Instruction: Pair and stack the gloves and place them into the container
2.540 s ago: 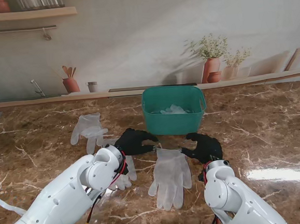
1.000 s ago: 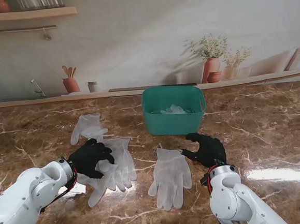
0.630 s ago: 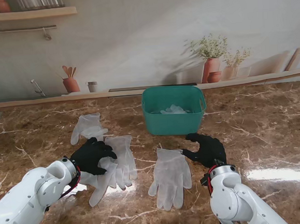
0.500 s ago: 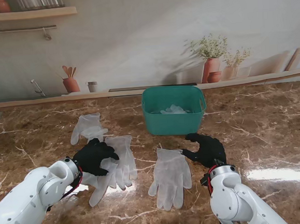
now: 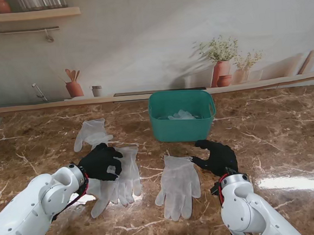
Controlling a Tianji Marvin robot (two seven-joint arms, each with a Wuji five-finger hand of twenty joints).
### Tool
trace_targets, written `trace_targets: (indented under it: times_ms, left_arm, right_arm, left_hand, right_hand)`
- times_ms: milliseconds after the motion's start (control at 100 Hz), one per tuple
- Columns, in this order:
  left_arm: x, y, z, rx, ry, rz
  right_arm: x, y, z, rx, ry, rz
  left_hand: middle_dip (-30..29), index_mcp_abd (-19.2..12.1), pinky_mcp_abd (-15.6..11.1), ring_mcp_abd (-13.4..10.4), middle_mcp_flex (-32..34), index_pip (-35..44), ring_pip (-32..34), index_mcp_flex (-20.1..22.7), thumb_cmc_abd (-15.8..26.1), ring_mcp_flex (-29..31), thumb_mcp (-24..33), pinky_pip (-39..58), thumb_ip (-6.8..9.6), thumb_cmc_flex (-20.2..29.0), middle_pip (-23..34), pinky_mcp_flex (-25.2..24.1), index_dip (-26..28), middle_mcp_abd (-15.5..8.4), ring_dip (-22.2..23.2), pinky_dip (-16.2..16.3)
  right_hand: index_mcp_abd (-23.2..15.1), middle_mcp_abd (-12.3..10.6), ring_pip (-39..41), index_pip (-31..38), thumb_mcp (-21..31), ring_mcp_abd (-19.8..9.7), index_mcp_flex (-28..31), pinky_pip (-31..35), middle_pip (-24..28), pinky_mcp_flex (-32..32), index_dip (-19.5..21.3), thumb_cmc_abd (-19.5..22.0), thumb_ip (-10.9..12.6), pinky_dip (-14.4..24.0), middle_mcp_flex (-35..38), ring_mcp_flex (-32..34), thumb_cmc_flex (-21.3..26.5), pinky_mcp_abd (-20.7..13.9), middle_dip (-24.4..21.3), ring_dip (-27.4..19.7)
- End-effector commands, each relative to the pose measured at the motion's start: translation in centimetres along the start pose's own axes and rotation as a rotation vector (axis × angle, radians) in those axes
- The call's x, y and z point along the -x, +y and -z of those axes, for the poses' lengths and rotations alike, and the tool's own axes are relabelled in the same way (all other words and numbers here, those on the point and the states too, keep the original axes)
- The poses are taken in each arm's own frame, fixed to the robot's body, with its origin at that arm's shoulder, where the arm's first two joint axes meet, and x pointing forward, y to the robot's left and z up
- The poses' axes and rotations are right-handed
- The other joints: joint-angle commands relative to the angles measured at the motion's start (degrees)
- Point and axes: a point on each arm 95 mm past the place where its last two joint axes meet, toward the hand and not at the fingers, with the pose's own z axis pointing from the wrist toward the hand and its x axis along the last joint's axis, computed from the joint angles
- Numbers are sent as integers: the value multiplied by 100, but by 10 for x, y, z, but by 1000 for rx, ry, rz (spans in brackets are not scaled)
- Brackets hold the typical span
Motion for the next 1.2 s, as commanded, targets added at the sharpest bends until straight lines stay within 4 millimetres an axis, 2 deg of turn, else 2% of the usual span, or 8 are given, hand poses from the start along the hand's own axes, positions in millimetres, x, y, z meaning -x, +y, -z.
trace_targets:
  times_ms: [0, 180, 460, 660, 790, 980, 1060, 1190]
  left_arm:
    - [-6, 0, 5, -6, 4, 44]
    - [-8, -10, 23, -56, -23, 99]
    - [-25, -32, 56, -141, -25, 206]
    - [-44, -51, 71, -163, 14, 265]
    - [-56, -62, 76, -197, 41, 278]
    - [-68, -73, 80, -242, 72, 279]
    - [-72, -76, 81, -256, 81, 291]
    - [-79, -81, 84, -272, 98, 300]
  right_arm:
    - [2, -5, 4, -22, -9, -10]
    - [-1, -3, 4, -16, 2, -10]
    - [-15, 0, 12, -12, 60, -13]
    - [-34, -1, 23, -38, 142, -38]
    - [-47, -3, 32, -81, 198, -72]
    - [-59, -2, 41, -101, 255, -107]
    - [-63, 0, 44, -109, 277, -124]
    - [-68, 2, 51, -136, 322, -150]
  left_hand:
    - [-15, -139, -159, -212, 17, -8, 72, 259, 251, -299, -180, -207, -86, 133, -55, 1, -137, -95, 27, -77]
    - [-63, -61, -149, -198, 47, -34, 42, 457, 348, -309, -314, -242, -46, 272, -89, 9, -298, -73, 18, -148]
    - [-136, 281, -66, -116, 257, -95, -19, 394, 449, -175, -349, -286, 15, 352, -145, 14, 131, 12, -39, -262]
    - [26, 475, 48, 132, 1609, -246, 126, 440, 463, 543, -373, -209, 63, 390, 16, -16, 418, 229, 12, -207]
    - [502, 571, 155, 335, 2739, -290, 514, 437, 474, 1377, -280, 108, 51, 375, 381, -112, 548, 154, 337, 336]
    - [728, 591, 299, 545, 3541, -247, 1009, 244, 597, 2250, -187, 570, 43, 360, 451, 44, 729, 241, 785, 619]
    - [685, 621, 345, 610, 3803, -214, 1163, 123, 665, 2515, -239, 992, 25, 403, 458, 43, 851, 249, 928, 664]
    - [530, 671, 445, 650, 4213, -160, 1435, -92, 822, 2977, -500, 1916, 26, 553, 502, 99, 1030, 297, 1095, 427]
  right_hand:
    - [-78, -27, -23, 27, 90, -116, 32, -47, -70, 20, -66, 65, 174, 58, 78, 153, -274, -2, 46, -66]
    - [-80, -18, -21, 26, 105, -111, 32, -46, -69, 13, -71, 67, 178, 59, 74, 151, -270, -4, 50, -66]
    - [-78, -20, -6, 50, 103, -101, 78, -33, -62, 27, -70, 32, 171, 66, 107, 178, -265, -5, 54, -61]
    - [-49, -18, 97, 52, 4, -91, 96, 83, -30, 110, -76, -73, 146, 128, 212, 321, -245, -8, 75, -4]
    - [-25, -19, 145, 47, -129, -88, 103, 159, -39, 120, -81, -115, 126, 181, 229, 343, -243, 0, 87, 43]
    - [-23, -21, 149, 43, -331, -90, 114, 180, -62, 130, -81, -107, 137, 214, 259, 369, -206, 4, 106, 76]
    - [-23, -33, 135, 35, -411, -100, 103, 168, -78, 105, -82, -123, 136, 217, 247, 356, -207, 14, 109, 80]
    - [-6, -48, 69, -32, -880, -109, 12, 134, -153, 81, -88, 9, 195, 255, 175, 315, -134, 6, 120, 95]
